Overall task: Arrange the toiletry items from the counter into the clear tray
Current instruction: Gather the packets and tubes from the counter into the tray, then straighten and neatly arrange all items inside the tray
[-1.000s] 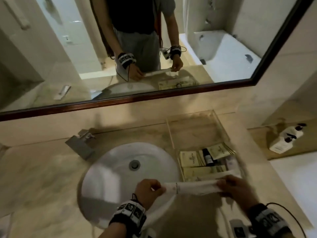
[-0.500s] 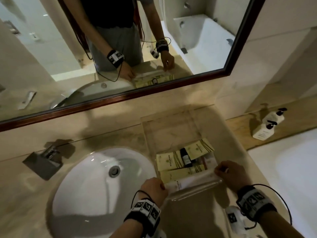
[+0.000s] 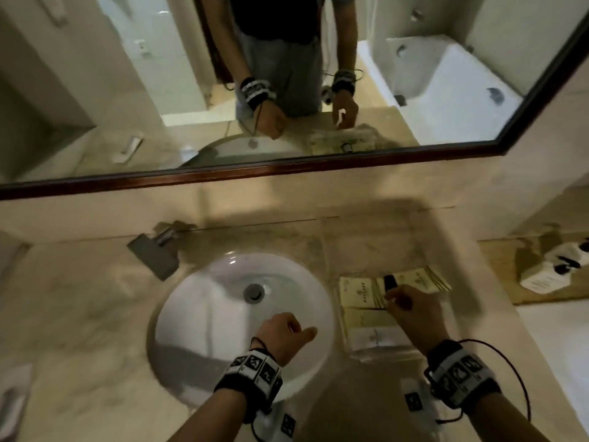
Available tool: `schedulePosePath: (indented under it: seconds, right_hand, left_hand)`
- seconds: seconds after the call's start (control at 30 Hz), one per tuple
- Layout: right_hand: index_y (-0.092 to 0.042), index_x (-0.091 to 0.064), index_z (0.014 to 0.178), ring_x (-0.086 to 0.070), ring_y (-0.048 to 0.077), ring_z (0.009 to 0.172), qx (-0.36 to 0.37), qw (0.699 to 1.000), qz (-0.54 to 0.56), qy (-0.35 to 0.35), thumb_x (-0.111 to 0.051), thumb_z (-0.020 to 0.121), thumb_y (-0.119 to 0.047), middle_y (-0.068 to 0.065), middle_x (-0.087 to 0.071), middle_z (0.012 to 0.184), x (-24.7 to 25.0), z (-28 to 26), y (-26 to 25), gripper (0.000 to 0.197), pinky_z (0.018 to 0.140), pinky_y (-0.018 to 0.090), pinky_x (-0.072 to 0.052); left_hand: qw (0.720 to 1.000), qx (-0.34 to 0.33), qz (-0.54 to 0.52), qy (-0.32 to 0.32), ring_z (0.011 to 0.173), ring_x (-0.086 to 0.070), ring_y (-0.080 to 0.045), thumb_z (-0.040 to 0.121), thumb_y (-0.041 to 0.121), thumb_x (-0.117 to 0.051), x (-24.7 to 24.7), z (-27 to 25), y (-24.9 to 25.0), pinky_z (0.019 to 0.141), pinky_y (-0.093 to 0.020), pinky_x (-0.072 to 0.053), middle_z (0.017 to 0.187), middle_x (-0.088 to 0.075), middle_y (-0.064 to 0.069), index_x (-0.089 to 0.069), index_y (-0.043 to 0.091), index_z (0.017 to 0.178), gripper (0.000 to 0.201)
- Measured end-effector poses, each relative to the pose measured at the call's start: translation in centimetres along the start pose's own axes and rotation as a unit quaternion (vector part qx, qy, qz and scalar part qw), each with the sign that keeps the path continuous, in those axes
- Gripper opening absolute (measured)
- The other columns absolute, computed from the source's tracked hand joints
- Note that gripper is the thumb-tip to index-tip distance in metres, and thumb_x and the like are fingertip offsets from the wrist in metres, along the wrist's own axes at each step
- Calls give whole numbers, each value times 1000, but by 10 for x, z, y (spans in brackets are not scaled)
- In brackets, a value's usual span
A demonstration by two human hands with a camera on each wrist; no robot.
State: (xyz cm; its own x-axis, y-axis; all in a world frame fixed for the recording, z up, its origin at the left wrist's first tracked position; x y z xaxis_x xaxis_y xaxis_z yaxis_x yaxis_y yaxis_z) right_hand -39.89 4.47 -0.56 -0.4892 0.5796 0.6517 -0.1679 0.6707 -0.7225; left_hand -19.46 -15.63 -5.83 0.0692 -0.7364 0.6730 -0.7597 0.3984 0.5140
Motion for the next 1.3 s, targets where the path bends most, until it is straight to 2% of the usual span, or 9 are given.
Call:
schedulePosePath:
  seconds: [0.13,0.2,0.47,0.6,0.73,0.9,1.03,1.13,1.3]
  right_hand:
    - [-23,-68,78,-55,11,67,87,989,-30,-114,-69,81,-13,-8,-60,71,-108,-6,-81,11,61,12,-40]
    - [-21,-68,78,-53,4,64,130,979,-26,-156,-68,81,-11,-7,-60,70,-155,-18,-120,10,58,9,-40]
    - [-22,-66,78,-59,8,68,254,900,-71,-347,-65,83,-16,-6,-66,76,-379,-115,-260,8,65,23,-49]
    - [-21,-65,77,-61,19,72,267,871,-91,-402,-63,82,-17,2,-68,78,-463,-162,-304,7,69,30,-49]
    - [-22,-64,86,-59,18,77,269,844,-157,-436,-58,86,-23,-2,-64,83,-537,-195,-338,5,70,28,-48]
    - [-29,-58,86,-59,18,80,271,818,-205,-464,-54,88,-29,-5,-60,84,-606,-219,-369,5,75,32,-51]
    - [-24,-55,104,-57,21,86,266,818,-226,-458,-51,89,-30,1,-59,101,-638,-220,-383,17,75,30,-46]
    - [-24,-46,121,-56,19,86,233,831,-222,-455,-55,88,-35,-2,-54,99,-652,-214,-382,36,76,32,-48]
    - [-23,-49,130,-55,22,114,214,838,-231,-446,-62,87,-37,4,-53,129,-644,-194,-367,47,93,31,-47]
  left_hand:
    - [992,79,-63,77,81,-60,-16,80,60,-59,59,-26,-87,69,-28,-48,83,-62,3,-58,23,79,37]
    - [983,115,-86,113,76,-57,-16,82,57,-61,85,-42,-131,68,-28,-45,77,-59,5,-56,23,73,35]
    - [920,266,-185,221,74,-57,-17,80,39,-70,165,-146,-349,66,-24,-41,68,-58,8,-52,32,67,24]
    - [893,325,-194,243,87,-64,-24,78,33,-70,190,-180,-434,70,-24,-42,81,-63,1,-60,26,83,14]
    - [876,347,-195,270,98,-59,-33,79,33,-71,219,-194,-501,79,-34,-46,100,-57,-9,-55,10,106,39]
    - [902,345,-150,211,110,-51,-33,79,42,-68,235,-178,-541,94,-39,-45,120,-45,-10,-43,14,127,61]
    - [917,318,-160,179,107,-59,-28,75,48,-68,230,-156,-548,85,-34,-49,116,-57,-5,-47,18,118,57]
    - [940,285,-128,141,106,-59,-25,73,47,-69,224,-140,-542,85,-31,-48,111,-61,-1,-55,21,112,48]
    - [960,212,-130,128,100,-64,-22,69,41,-69,219,-127,-523,80,-29,-50,104,-68,1,-63,25,107,42]
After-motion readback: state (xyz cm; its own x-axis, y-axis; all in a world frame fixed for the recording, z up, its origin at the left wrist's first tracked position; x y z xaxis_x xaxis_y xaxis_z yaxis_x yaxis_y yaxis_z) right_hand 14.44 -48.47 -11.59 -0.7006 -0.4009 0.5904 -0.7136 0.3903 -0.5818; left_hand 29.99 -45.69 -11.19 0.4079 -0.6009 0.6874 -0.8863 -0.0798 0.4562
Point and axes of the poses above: each hand's wrist, its own z-axis towards the middle knuckle, its own x-axis out of the back of the hand, y = z × x, the point moved 10 cm from there along z, towards the middle knuckle
